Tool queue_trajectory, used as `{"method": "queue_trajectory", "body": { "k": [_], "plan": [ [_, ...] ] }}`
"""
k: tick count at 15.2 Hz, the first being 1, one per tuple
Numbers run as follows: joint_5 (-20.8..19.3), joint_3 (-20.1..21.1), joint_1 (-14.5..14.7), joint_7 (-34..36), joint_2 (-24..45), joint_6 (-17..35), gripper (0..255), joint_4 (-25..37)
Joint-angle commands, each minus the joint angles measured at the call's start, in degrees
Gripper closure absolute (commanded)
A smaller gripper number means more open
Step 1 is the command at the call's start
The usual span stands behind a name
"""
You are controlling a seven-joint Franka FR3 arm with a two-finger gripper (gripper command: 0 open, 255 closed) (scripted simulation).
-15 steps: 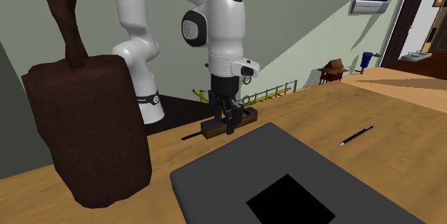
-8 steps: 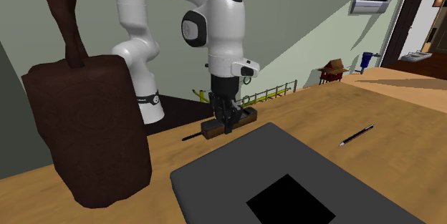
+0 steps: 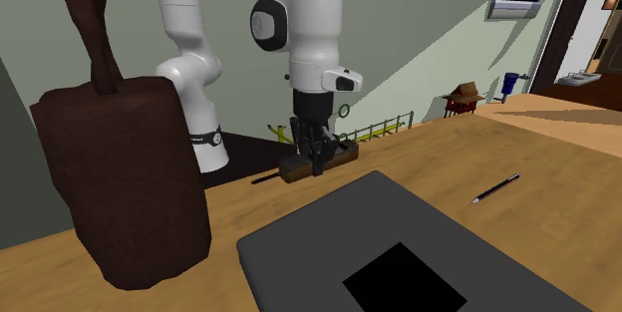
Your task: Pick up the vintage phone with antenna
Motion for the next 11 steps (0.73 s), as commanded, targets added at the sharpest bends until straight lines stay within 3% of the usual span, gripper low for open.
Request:
{"method": "queue_trajectory", "body": {
  "k": [1, 11],
  "plan": [
    [-0.69, 0.03, 0.12, 0.54, -1.04, -1.4, 255, 0.51],
    [-2.51, 0.25, 0.33, 1.8, -4.11, -7.55, 255, 4.05]
  ]
}}
